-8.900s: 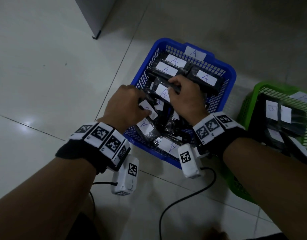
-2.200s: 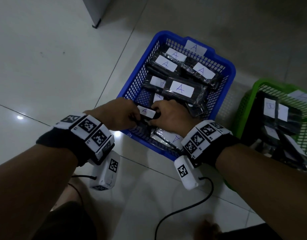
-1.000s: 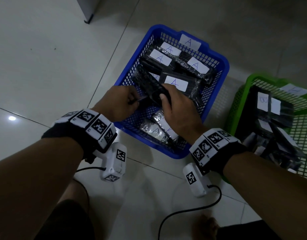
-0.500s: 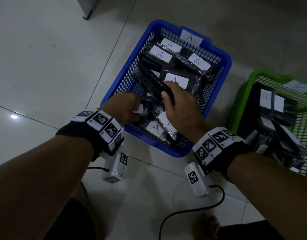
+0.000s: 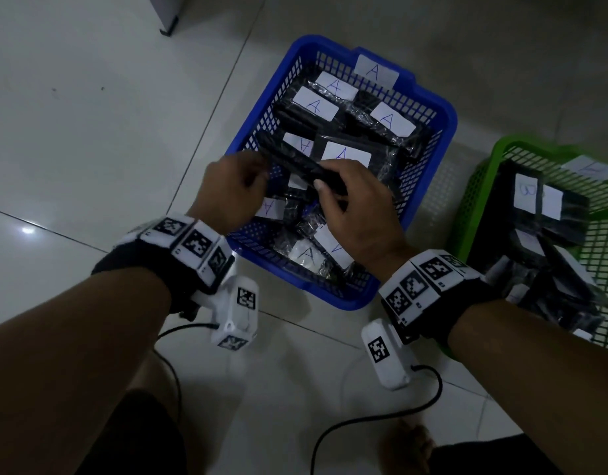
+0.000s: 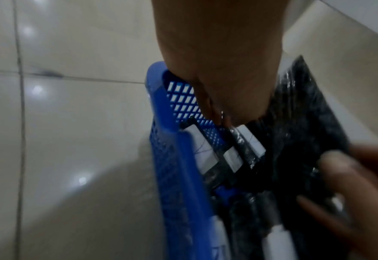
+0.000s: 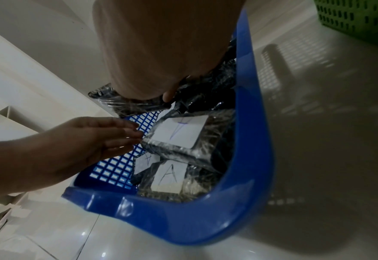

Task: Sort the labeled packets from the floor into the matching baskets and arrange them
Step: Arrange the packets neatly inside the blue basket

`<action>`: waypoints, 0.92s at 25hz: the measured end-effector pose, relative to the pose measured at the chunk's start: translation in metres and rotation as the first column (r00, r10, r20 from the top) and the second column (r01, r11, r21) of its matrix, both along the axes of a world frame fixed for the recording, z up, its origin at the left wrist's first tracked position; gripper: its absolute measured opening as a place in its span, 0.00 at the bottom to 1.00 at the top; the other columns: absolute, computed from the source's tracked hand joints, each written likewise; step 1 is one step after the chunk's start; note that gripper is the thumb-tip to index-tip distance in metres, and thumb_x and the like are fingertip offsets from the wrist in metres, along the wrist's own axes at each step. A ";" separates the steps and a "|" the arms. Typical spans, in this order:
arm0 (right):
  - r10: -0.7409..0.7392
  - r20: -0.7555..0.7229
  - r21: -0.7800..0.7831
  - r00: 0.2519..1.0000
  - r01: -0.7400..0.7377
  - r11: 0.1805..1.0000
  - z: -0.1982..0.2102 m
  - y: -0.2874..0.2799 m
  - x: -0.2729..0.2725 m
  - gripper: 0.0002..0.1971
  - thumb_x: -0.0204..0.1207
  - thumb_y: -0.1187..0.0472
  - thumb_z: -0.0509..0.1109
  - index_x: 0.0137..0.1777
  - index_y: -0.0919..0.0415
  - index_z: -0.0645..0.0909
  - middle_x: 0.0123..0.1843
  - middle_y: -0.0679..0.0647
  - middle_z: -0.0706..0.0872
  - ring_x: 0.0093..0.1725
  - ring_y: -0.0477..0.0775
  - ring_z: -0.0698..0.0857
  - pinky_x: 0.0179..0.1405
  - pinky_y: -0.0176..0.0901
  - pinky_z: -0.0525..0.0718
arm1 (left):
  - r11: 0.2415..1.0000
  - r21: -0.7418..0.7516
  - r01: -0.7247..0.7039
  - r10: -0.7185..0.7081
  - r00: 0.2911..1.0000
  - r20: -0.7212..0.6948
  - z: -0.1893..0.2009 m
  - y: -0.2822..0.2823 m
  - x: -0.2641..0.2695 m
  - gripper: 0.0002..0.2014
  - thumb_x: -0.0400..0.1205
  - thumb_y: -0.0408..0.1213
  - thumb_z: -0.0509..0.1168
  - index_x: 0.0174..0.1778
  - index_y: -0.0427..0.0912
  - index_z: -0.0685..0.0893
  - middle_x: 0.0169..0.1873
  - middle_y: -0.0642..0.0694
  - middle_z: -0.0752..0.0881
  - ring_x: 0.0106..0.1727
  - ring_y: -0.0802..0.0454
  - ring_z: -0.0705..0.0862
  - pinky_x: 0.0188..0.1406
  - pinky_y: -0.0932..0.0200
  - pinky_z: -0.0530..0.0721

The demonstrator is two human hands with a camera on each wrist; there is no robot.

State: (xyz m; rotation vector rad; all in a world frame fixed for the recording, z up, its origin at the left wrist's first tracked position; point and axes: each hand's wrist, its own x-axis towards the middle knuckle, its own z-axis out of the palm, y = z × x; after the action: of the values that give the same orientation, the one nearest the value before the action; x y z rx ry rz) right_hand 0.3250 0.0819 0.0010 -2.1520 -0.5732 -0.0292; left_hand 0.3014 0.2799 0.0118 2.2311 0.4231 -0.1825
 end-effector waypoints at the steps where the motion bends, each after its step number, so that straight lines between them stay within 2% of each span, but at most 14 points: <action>1: 0.007 0.026 0.003 1.000 -0.007 1.000 0.000 0.001 0.000 0.11 0.81 0.62 0.69 0.60 0.66 0.82 0.53 0.57 0.86 0.50 0.51 0.86 0.45 0.46 0.88 | 0.939 -0.263 -0.222 0.213 0.975 -0.064 0.010 -0.002 0.003 0.13 0.84 0.30 0.57 0.57 0.36 0.85 0.49 0.38 0.90 0.48 0.44 0.89 0.59 0.47 0.87; 2: 0.017 0.050 0.002 0.999 -0.017 1.000 -0.001 0.002 -0.001 0.10 0.79 0.63 0.70 0.58 0.67 0.82 0.52 0.57 0.86 0.49 0.51 0.86 0.45 0.46 0.88 | 0.765 -0.494 -0.413 0.373 0.910 -0.183 0.022 -0.003 0.005 0.13 0.85 0.32 0.55 0.55 0.36 0.85 0.47 0.36 0.90 0.45 0.44 0.89 0.60 0.43 0.87; 3: 0.028 0.067 -0.003 0.997 -0.028 1.000 -0.001 0.003 -0.002 0.10 0.78 0.64 0.71 0.56 0.67 0.82 0.51 0.58 0.86 0.49 0.52 0.85 0.45 0.46 0.88 | 0.588 -0.623 -0.515 0.438 0.851 -0.290 0.029 -0.002 0.006 0.14 0.87 0.38 0.54 0.54 0.37 0.84 0.45 0.37 0.89 0.44 0.43 0.89 0.58 0.42 0.88; 4: 0.048 0.074 -0.014 0.996 -0.047 0.999 -0.001 0.004 -0.003 0.09 0.77 0.64 0.71 0.55 0.67 0.83 0.51 0.58 0.86 0.49 0.52 0.85 0.46 0.47 0.88 | 0.526 -0.657 -0.541 0.436 0.834 -0.338 0.036 -0.001 0.005 0.16 0.87 0.46 0.55 0.54 0.39 0.83 0.45 0.38 0.89 0.43 0.43 0.90 0.54 0.43 0.89; 6: 0.103 0.066 -0.033 0.992 -0.101 0.994 -0.001 0.007 -0.003 0.09 0.76 0.64 0.72 0.54 0.66 0.83 0.51 0.57 0.85 0.51 0.53 0.85 0.49 0.49 0.87 | 0.584 -0.634 -0.506 0.383 0.861 -0.335 0.042 0.000 0.002 0.18 0.83 0.51 0.64 0.56 0.39 0.83 0.50 0.38 0.90 0.44 0.43 0.91 0.43 0.50 0.91; 9: 0.095 -0.003 -0.004 0.996 -0.095 0.996 0.004 0.012 -0.002 0.09 0.76 0.59 0.73 0.51 0.65 0.83 0.53 0.56 0.84 0.54 0.49 0.83 0.54 0.44 0.84 | 0.652 -0.581 -0.487 0.389 0.873 -0.295 0.033 0.000 -0.001 0.15 0.78 0.28 0.71 0.61 0.34 0.82 0.57 0.33 0.86 0.47 0.41 0.90 0.37 0.54 0.91; 12: 0.004 -0.153 0.002 0.988 -0.004 1.000 0.012 0.020 0.002 0.16 0.78 0.55 0.72 0.61 0.62 0.81 0.62 0.53 0.82 0.61 0.45 0.80 0.64 0.41 0.81 | 0.646 -0.602 -0.470 0.372 0.882 -0.290 0.027 0.003 -0.004 0.14 0.77 0.22 0.68 0.56 0.38 0.83 0.52 0.36 0.86 0.47 0.43 0.88 0.40 0.53 0.91; 15: 0.026 -0.272 -0.092 0.962 -0.053 0.994 0.013 0.022 0.007 0.26 0.75 0.52 0.75 0.72 0.58 0.76 0.69 0.52 0.81 0.69 0.47 0.78 0.71 0.39 0.76 | 0.626 -0.640 -0.446 0.356 0.893 -0.274 0.027 0.004 -0.003 0.14 0.78 0.21 0.64 0.54 0.41 0.84 0.46 0.41 0.86 0.44 0.47 0.87 0.37 0.57 0.89; 17: 0.055 -0.355 -0.066 0.933 -0.084 0.994 0.014 0.019 0.010 0.26 0.74 0.55 0.77 0.71 0.57 0.78 0.64 0.52 0.84 0.64 0.46 0.82 0.67 0.40 0.81 | 0.665 -0.614 -0.425 0.347 0.904 -0.249 0.023 0.003 0.003 0.13 0.79 0.23 0.63 0.53 0.42 0.85 0.44 0.42 0.87 0.44 0.47 0.87 0.42 0.54 0.90; 19: 0.019 -0.330 -0.040 0.944 -0.034 0.999 0.015 0.014 0.012 0.21 0.75 0.58 0.76 0.67 0.60 0.81 0.58 0.53 0.84 0.56 0.45 0.83 0.60 0.36 0.84 | 0.728 -0.558 -0.398 0.329 0.917 -0.224 0.019 0.000 0.010 0.11 0.82 0.27 0.60 0.51 0.44 0.85 0.45 0.43 0.88 0.46 0.47 0.87 0.50 0.51 0.89; 20: -0.036 -0.278 -0.036 0.960 0.027 0.999 0.017 0.012 0.014 0.19 0.76 0.59 0.75 0.66 0.60 0.81 0.56 0.52 0.83 0.54 0.44 0.82 0.57 0.33 0.84 | 0.825 -0.458 -0.331 0.269 0.943 -0.196 0.015 0.000 0.013 0.11 0.83 0.29 0.59 0.52 0.45 0.85 0.47 0.44 0.87 0.48 0.46 0.87 0.53 0.50 0.88; 21: -0.098 -0.213 -0.023 0.972 0.096 0.995 0.018 0.009 0.015 0.18 0.76 0.59 0.74 0.65 0.61 0.81 0.55 0.50 0.81 0.54 0.44 0.81 0.56 0.32 0.83 | 0.947 -0.272 -0.170 0.123 0.976 -0.179 0.010 0.000 0.014 0.12 0.83 0.32 0.59 0.56 0.46 0.85 0.50 0.44 0.87 0.51 0.45 0.86 0.55 0.52 0.86; 22: -0.156 -0.156 0.001 0.975 0.158 0.987 0.020 0.007 0.017 0.17 0.77 0.58 0.73 0.64 0.61 0.81 0.55 0.49 0.80 0.55 0.45 0.81 0.57 0.35 0.83 | 0.996 -0.063 0.056 -0.068 0.974 -0.214 0.005 0.000 0.012 0.14 0.82 0.34 0.61 0.62 0.44 0.84 0.53 0.44 0.86 0.54 0.43 0.85 0.55 0.55 0.83; 23: -0.200 -0.117 0.027 0.973 0.205 0.978 0.021 0.006 0.017 0.17 0.77 0.58 0.73 0.64 0.61 0.80 0.56 0.50 0.81 0.56 0.46 0.81 0.59 0.39 0.83 | 0.958 0.087 0.274 -0.242 0.933 -0.267 0.000 0.000 0.010 0.17 0.81 0.35 0.65 0.66 0.42 0.83 0.56 0.43 0.86 0.58 0.42 0.84 0.56 0.56 0.81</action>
State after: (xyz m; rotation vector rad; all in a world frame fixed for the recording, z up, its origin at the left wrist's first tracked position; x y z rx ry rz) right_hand 0.3420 0.0877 0.0219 -2.1505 -0.2836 -0.0289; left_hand 0.3117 0.2795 0.0118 2.3894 0.2794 -0.6021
